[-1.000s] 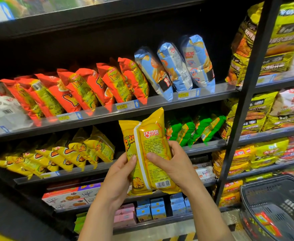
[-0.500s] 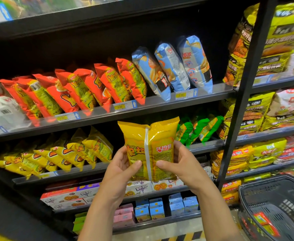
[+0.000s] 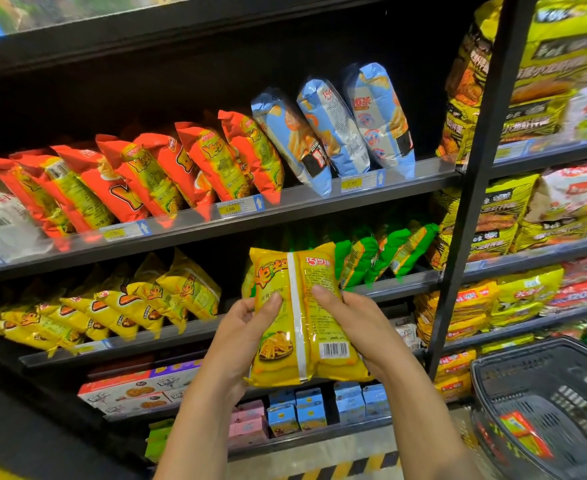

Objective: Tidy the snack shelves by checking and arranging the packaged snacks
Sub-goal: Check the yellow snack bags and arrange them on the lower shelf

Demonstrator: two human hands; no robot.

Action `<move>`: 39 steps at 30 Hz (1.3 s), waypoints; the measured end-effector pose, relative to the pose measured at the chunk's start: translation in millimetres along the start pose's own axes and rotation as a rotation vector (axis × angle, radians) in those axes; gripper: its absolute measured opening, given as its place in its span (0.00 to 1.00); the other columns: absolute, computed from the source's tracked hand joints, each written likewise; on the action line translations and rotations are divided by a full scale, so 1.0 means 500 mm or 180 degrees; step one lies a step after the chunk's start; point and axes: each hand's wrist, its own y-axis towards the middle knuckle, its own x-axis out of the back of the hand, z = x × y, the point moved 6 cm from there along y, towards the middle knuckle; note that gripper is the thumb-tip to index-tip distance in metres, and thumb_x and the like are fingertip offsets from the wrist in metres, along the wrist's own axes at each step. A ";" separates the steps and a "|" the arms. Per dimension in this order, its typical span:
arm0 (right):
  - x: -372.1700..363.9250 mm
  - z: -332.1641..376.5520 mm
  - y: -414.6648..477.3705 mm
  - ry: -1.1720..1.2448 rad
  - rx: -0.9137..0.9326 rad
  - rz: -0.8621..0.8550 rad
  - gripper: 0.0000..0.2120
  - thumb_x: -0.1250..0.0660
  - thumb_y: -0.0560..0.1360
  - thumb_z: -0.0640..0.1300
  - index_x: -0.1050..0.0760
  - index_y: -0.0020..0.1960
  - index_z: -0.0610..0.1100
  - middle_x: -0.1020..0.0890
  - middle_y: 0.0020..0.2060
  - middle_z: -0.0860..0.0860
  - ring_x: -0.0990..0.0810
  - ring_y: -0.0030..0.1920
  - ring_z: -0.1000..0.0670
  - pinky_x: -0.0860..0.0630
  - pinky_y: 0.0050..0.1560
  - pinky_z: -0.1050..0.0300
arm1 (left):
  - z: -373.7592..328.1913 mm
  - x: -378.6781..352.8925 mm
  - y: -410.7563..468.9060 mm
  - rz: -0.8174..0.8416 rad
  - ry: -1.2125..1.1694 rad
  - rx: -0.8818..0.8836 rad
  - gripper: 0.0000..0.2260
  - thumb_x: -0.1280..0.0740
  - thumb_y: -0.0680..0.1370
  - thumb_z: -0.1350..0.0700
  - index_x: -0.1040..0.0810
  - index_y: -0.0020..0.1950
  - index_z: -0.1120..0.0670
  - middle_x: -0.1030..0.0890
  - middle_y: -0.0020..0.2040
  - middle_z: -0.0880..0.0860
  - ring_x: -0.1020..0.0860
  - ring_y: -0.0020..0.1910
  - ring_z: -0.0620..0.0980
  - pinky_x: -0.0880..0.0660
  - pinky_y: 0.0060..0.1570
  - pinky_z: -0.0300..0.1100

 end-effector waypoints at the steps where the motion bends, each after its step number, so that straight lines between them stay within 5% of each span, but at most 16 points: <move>1: -0.002 0.000 0.000 0.0022 -0.0049 -0.0008 0.31 0.27 0.71 0.66 0.17 0.61 0.43 0.11 0.51 0.48 0.11 0.53 0.46 0.19 0.64 0.38 | 0.000 0.000 -0.001 -0.0017 -0.0029 0.0040 0.25 0.25 0.74 0.46 0.24 0.67 0.56 0.12 0.56 0.58 0.12 0.53 0.59 0.17 0.53 0.57; 7: -0.019 -0.020 0.007 0.0608 -0.0381 0.0161 0.36 0.22 0.70 0.65 0.23 0.69 0.45 0.12 0.57 0.46 0.12 0.57 0.44 0.20 0.65 0.38 | -0.001 -0.003 -0.003 0.0042 -0.0096 -0.0016 0.22 0.27 0.76 0.48 0.23 0.67 0.55 0.12 0.57 0.57 0.13 0.54 0.58 0.17 0.53 0.56; 11: -0.025 -0.015 0.007 0.0785 -0.0253 0.0290 0.23 0.28 0.79 0.53 0.25 0.70 0.47 0.13 0.59 0.47 0.13 0.59 0.44 0.20 0.66 0.37 | -0.003 0.005 -0.002 0.0033 -0.0015 -0.0202 0.22 0.27 0.75 0.51 0.23 0.68 0.53 0.13 0.59 0.53 0.13 0.56 0.52 0.16 0.49 0.49; 15: -0.022 -0.019 0.016 0.0729 -0.0073 0.0376 0.20 0.29 0.79 0.50 0.24 0.70 0.47 0.13 0.60 0.47 0.14 0.61 0.45 0.21 0.66 0.38 | 0.013 0.015 -0.002 0.0214 0.0128 0.0063 0.25 0.27 0.75 0.48 0.24 0.72 0.49 0.14 0.62 0.51 0.15 0.61 0.52 0.21 0.65 0.59; 18: -0.029 -0.037 0.034 0.0658 -0.0125 0.0426 0.23 0.27 0.77 0.51 0.23 0.69 0.46 0.14 0.61 0.46 0.15 0.62 0.43 0.21 0.67 0.37 | 0.021 0.031 -0.003 0.0233 0.0249 0.0148 0.22 0.27 0.75 0.48 0.22 0.69 0.49 0.13 0.61 0.51 0.15 0.60 0.53 0.23 0.67 0.60; 21: -0.046 -0.060 0.060 0.0575 -0.0155 0.0410 0.25 0.26 0.76 0.51 0.23 0.69 0.44 0.14 0.61 0.46 0.15 0.62 0.45 0.21 0.67 0.40 | 0.030 0.063 0.004 -0.0060 0.0228 0.0124 0.21 0.26 0.74 0.52 0.20 0.67 0.51 0.12 0.58 0.52 0.13 0.56 0.53 0.20 0.58 0.54; 25: -0.078 -0.077 0.097 0.0117 -0.0168 0.0166 0.28 0.26 0.77 0.55 0.29 0.73 0.48 0.16 0.61 0.53 0.16 0.59 0.55 0.20 0.56 0.59 | 0.048 0.135 0.035 -0.0668 0.0222 0.0186 0.15 0.25 0.78 0.58 0.20 0.65 0.52 0.11 0.56 0.52 0.13 0.54 0.54 0.18 0.52 0.52; 30: -0.114 -0.102 0.158 -0.0240 -0.0159 -0.0091 0.35 0.27 0.78 0.56 0.34 0.79 0.45 0.20 0.65 0.52 0.20 0.62 0.54 0.23 0.67 0.49 | 0.063 0.227 0.076 -0.1376 0.0264 0.0096 0.17 0.22 0.77 0.58 0.22 0.63 0.52 0.11 0.52 0.51 0.12 0.50 0.51 0.17 0.50 0.53; 39: -0.177 -0.134 0.299 -0.0647 -0.0039 -0.0634 0.42 0.27 0.76 0.62 0.41 0.82 0.49 0.28 0.75 0.50 0.25 0.70 0.49 0.26 0.71 0.45 | 0.082 0.307 0.214 -0.1939 -0.0017 -0.0191 0.27 0.21 0.76 0.56 0.28 0.72 0.51 0.15 0.59 0.51 0.16 0.58 0.53 0.19 0.61 0.62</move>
